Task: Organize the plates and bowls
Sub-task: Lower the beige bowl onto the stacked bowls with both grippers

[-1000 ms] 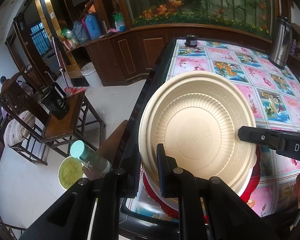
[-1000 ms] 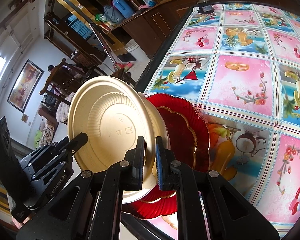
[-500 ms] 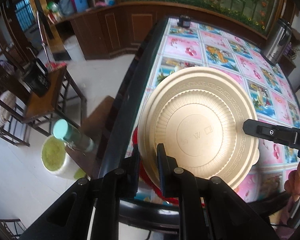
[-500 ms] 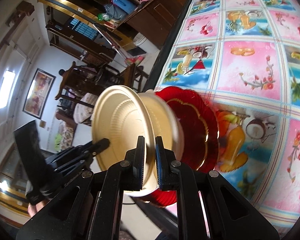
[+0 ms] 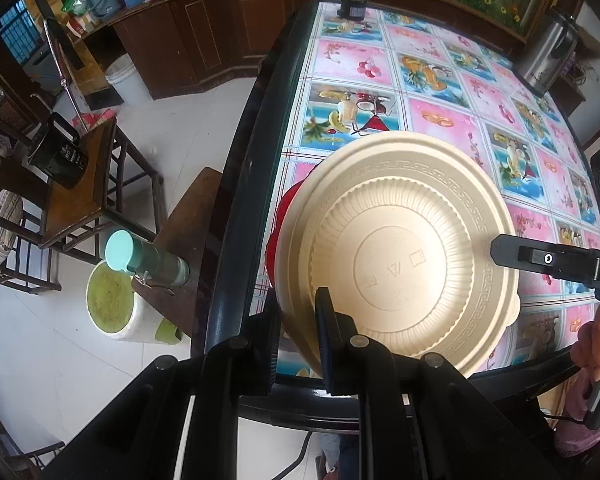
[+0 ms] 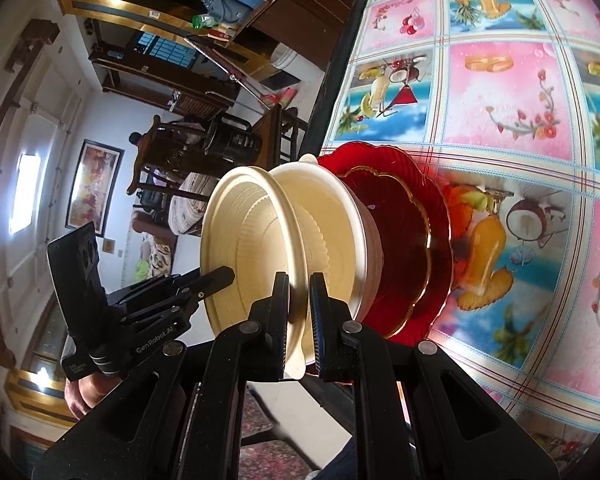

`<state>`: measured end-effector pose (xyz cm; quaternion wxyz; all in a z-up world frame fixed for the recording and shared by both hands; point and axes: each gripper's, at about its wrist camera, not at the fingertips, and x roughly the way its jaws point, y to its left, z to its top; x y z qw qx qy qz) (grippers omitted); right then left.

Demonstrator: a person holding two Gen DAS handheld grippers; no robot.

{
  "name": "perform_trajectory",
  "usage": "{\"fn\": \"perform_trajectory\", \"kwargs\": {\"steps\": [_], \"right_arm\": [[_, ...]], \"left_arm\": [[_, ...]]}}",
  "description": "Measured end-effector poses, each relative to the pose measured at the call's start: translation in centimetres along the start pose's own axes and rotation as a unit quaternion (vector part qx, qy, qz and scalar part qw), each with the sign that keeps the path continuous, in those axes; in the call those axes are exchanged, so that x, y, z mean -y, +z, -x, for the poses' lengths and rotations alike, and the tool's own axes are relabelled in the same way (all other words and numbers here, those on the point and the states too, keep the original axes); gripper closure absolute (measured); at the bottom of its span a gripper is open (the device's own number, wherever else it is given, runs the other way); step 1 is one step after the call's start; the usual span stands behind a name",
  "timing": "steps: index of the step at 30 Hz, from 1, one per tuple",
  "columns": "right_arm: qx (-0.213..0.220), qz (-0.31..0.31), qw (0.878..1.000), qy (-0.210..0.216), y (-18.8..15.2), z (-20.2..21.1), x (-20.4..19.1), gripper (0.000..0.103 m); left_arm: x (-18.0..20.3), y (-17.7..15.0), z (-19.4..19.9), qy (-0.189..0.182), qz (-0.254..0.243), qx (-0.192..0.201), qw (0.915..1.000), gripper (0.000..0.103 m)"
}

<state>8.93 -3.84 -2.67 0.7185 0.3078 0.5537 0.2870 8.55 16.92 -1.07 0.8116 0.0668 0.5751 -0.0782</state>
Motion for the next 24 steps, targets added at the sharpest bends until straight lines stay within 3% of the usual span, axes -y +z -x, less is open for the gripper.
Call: {"fn": "perform_trajectory", "kwargs": {"steps": [24], "right_arm": [[-0.001,-0.021,1.0,-0.002,1.2,-0.3,2.4,0.093]], "left_arm": [[1.5,0.5,-1.6,0.032,-0.024,-0.003,0.9992,0.086]]}}
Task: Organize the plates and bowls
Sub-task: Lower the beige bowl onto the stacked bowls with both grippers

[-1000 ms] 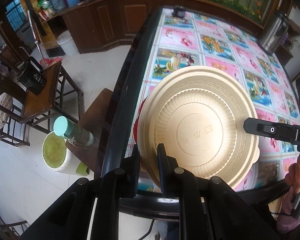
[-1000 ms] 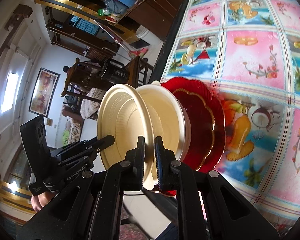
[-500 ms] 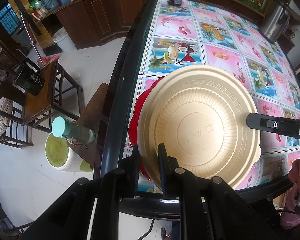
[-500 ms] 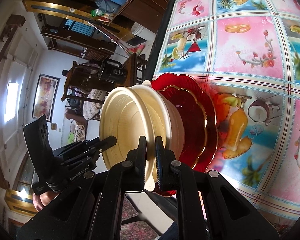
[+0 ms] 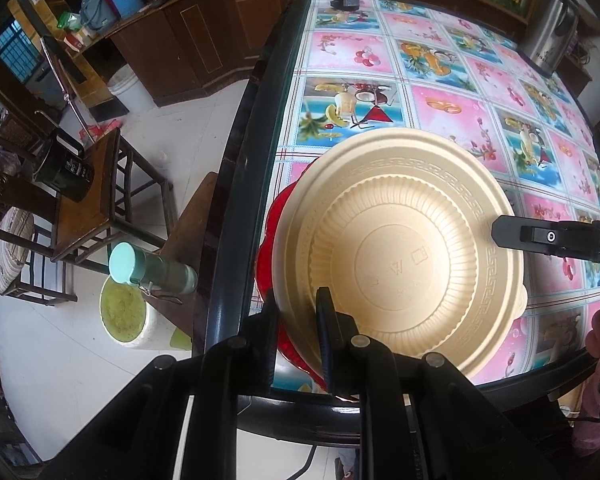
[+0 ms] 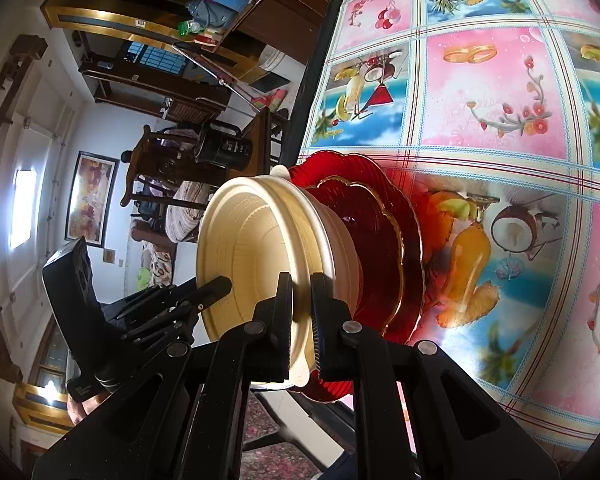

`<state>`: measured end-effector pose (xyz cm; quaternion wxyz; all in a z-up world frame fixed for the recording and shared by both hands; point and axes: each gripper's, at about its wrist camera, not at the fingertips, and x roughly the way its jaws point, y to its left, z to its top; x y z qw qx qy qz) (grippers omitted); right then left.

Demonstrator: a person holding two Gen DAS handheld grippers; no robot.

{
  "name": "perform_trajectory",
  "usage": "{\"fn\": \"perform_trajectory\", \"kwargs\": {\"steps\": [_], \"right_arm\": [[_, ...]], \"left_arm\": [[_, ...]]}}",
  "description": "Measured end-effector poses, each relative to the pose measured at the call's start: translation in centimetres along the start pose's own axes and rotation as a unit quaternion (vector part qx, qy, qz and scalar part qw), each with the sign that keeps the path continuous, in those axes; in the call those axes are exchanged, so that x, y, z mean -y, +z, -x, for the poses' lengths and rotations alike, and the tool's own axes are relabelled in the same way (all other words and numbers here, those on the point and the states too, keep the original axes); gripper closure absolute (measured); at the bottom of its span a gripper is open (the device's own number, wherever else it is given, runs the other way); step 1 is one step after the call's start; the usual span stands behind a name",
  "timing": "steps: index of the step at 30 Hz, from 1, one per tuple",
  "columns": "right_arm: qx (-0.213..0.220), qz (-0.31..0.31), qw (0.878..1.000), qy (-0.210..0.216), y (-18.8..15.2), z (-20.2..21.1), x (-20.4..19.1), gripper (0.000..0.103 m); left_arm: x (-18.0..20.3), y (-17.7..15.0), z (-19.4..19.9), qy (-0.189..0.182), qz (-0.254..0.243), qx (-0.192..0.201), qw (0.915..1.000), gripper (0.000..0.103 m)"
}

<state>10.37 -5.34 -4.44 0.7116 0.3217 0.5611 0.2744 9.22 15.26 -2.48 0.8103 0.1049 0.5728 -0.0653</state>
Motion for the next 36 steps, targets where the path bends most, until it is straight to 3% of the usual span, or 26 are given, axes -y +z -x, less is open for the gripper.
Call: {"fn": "perform_trajectory", "kwargs": {"steps": [36], "right_arm": [[0.001,-0.005,1.0,0.003,0.6,-0.3,0.3,0.093]], "left_arm": [[1.0,0.6,-0.3,0.045,-0.028,0.034,0.998,0.085]]}}
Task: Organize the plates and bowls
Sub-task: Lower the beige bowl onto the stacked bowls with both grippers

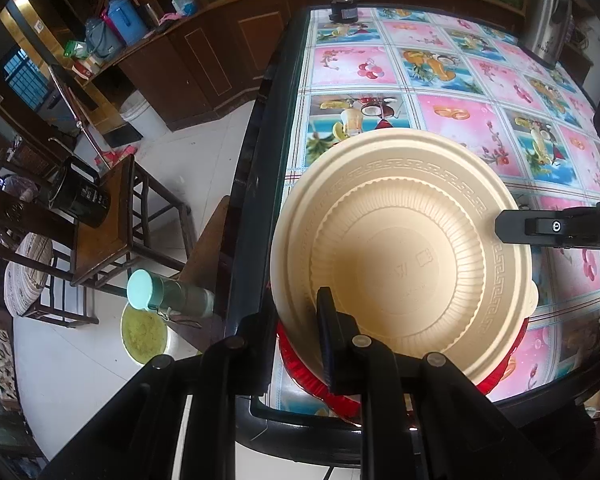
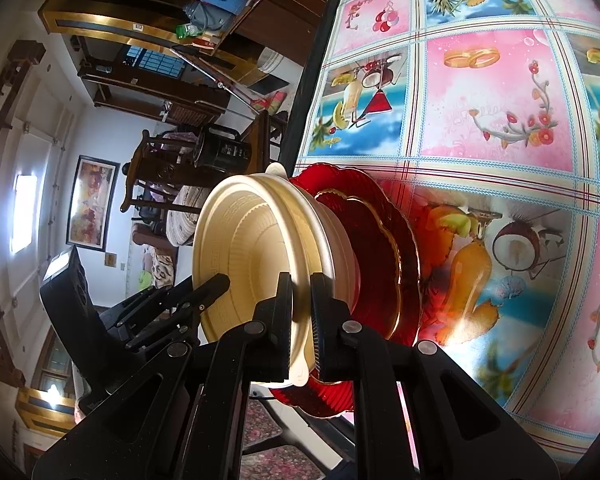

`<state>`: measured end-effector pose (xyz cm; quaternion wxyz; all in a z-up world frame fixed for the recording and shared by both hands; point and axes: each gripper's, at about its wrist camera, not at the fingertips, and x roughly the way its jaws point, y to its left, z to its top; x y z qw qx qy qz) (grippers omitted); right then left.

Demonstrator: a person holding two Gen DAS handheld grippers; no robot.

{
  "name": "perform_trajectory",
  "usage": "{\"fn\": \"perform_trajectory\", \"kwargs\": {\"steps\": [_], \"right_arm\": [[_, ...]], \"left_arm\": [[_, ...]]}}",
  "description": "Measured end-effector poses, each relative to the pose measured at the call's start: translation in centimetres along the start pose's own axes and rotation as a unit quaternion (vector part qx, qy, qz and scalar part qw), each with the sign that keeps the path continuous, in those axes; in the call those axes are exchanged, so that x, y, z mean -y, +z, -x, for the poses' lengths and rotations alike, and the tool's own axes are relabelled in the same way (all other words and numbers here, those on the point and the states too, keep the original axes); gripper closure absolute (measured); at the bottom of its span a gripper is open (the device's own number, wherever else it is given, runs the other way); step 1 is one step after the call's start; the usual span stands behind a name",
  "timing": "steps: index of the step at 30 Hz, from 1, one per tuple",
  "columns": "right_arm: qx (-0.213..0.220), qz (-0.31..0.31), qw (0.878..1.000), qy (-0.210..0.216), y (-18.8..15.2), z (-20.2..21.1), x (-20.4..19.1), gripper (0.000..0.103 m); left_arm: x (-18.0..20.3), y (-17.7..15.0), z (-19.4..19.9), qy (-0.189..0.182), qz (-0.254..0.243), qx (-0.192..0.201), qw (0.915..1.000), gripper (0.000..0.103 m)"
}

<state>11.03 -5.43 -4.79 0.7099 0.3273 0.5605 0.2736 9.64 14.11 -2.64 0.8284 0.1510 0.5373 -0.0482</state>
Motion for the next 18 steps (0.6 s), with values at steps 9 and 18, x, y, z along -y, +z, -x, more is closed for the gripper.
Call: {"fn": "perform_trajectory", "kwargs": {"steps": [9,18], "right_arm": [[0.001,0.0,1.0,-0.001,0.19,-0.01,0.1,0.093],[0.004,-0.005,1.0,0.0,-0.35,-0.05,0.04,0.093]], "left_arm": [[0.24,-0.28,-0.03,0.014,-0.009,0.004,0.9999,0.082],[0.71,-0.51,-0.09,0.029,-0.02,0.011,0.9993,0.08]]}}
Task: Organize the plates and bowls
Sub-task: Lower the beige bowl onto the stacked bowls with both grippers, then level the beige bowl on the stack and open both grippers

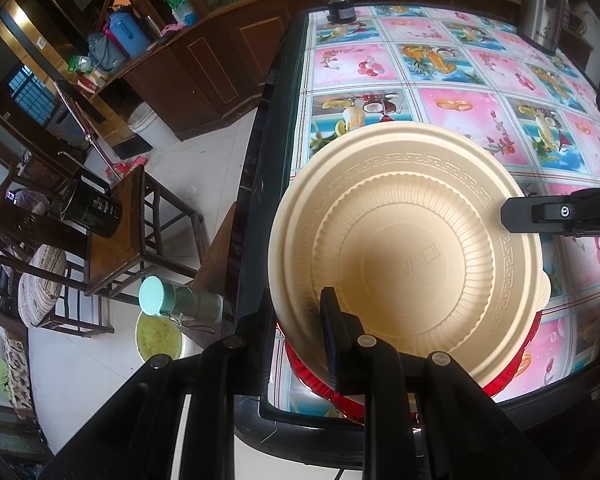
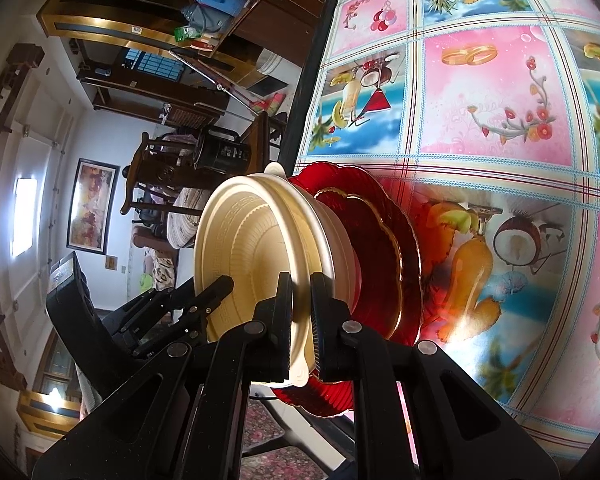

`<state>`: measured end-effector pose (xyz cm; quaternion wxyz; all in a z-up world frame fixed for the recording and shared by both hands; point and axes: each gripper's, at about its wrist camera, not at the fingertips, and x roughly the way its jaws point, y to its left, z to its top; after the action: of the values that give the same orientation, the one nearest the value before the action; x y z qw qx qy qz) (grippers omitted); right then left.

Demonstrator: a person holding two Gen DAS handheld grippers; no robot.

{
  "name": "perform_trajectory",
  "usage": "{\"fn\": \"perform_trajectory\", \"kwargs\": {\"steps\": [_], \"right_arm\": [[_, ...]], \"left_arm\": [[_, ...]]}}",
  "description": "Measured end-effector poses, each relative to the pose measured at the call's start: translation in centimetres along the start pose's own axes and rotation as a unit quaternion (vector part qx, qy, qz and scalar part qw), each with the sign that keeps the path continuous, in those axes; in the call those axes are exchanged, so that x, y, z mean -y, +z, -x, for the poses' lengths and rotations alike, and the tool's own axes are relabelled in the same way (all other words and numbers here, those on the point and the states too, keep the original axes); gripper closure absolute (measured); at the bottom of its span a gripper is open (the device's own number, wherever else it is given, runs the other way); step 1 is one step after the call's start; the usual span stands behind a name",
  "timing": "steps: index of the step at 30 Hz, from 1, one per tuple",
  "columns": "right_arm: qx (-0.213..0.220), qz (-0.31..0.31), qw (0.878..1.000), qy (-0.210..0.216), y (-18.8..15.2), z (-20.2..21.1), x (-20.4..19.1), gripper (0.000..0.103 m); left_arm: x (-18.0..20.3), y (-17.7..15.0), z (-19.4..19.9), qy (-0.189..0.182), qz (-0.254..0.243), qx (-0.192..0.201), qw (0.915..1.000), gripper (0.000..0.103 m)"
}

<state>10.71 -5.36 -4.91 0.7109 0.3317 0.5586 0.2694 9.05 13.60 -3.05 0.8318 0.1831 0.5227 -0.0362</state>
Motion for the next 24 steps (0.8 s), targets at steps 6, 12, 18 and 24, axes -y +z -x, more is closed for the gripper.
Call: {"fn": "perform_trajectory", "kwargs": {"steps": [6,12,18,24], "right_arm": [[0.001,-0.002,1.0,0.002,-0.15,-0.04,-0.03,0.093],[0.0,-0.005,1.0,0.004,-0.2,-0.06,0.02,0.093],[-0.002,-0.007,1.0,0.0,-0.3,-0.26,0.03,0.093],[-0.001,-0.008,1.0,0.0,-0.35,-0.29,-0.17,0.093]], "left_arm": [[0.1,-0.07,-0.02,0.002,0.0,0.001,1.0,0.08],[0.36,-0.16,-0.44,-0.002,-0.006,-0.008,1.0,0.076],[0.66,-0.33,-0.7,-0.004,-0.003,-0.009,0.9999,0.072],[0.68,-0.34,-0.72,-0.007,-0.002,-0.013,0.9999,0.072]]}}
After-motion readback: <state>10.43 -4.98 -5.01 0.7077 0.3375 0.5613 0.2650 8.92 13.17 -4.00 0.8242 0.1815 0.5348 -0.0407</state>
